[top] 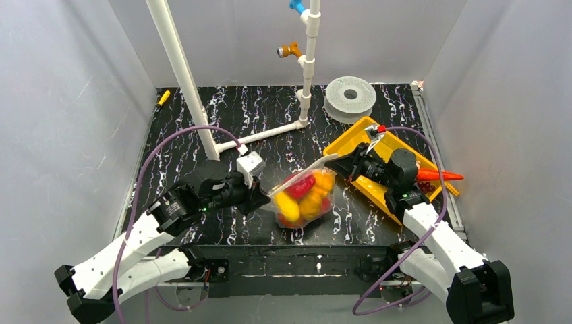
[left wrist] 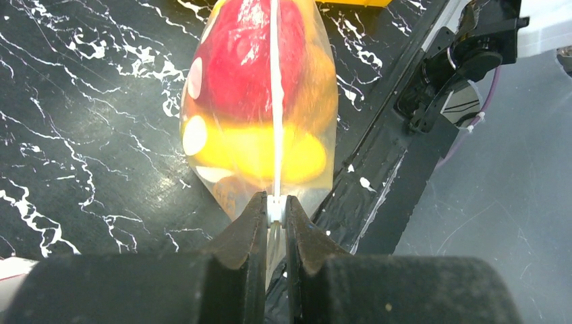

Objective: Place the food in the zip-top bag and seal the zipper
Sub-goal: Zip the zipper food storage bag at the center of the board.

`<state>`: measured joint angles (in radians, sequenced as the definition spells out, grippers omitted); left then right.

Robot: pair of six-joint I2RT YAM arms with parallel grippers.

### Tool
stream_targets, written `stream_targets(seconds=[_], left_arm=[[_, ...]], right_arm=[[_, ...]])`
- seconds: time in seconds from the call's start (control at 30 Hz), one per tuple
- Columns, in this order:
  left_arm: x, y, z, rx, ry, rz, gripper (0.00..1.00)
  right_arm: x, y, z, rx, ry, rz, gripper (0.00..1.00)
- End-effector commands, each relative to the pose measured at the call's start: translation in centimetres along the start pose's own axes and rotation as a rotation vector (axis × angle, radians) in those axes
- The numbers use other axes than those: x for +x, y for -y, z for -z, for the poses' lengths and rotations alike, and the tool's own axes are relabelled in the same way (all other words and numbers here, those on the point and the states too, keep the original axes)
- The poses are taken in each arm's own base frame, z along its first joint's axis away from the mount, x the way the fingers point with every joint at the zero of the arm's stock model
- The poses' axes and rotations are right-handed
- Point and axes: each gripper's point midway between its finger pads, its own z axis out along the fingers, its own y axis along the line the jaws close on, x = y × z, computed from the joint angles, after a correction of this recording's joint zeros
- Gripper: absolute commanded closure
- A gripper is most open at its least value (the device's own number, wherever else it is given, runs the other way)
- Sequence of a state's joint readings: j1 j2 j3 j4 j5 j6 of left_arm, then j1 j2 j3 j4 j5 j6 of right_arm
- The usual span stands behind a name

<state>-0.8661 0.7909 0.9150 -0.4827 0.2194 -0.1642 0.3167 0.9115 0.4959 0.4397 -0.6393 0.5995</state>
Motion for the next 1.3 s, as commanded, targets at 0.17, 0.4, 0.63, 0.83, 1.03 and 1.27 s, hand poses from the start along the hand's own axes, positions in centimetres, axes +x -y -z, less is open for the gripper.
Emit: stream_targets(seconds=[0.17,0.4,0.63,0.83,1.03,1.27], left_arm=[[3.0,-0.6,1.3,-0.030,-0.073,0.015,1.00],[3.4,-0.7,1.5,-0.041,-0.081,0.023,1.00],[3.6,-0.8,1.9,-0.052,-0.075,0.026,1.00],[4.0,-1.1,2.2,-0.067,-0.091,0.028,1.00],[3.8,-0.9,2.1,-0.060,-0.084,0.032,0.84],[1.7,-0.6,2.4,-0.056,-0.045,0.014,0.38]], right_arm=[[-2.2,2.0,0.3,0.079,0.090,0.037,0.99],[-2.4,2.0,0.3,0.078,0.085,0.029,0.99],[-2.8,1.8,0.6,0.090,0.086,0.054,0.99],[-2.8,1.8,0.8,0.099,0.090,0.058,0.99],[-2.0,0.6,0.4,0.035,0.041,0.046,0.99],[0.0,-0.8,-0.4,0.011,-0.054,0.103,0.99]])
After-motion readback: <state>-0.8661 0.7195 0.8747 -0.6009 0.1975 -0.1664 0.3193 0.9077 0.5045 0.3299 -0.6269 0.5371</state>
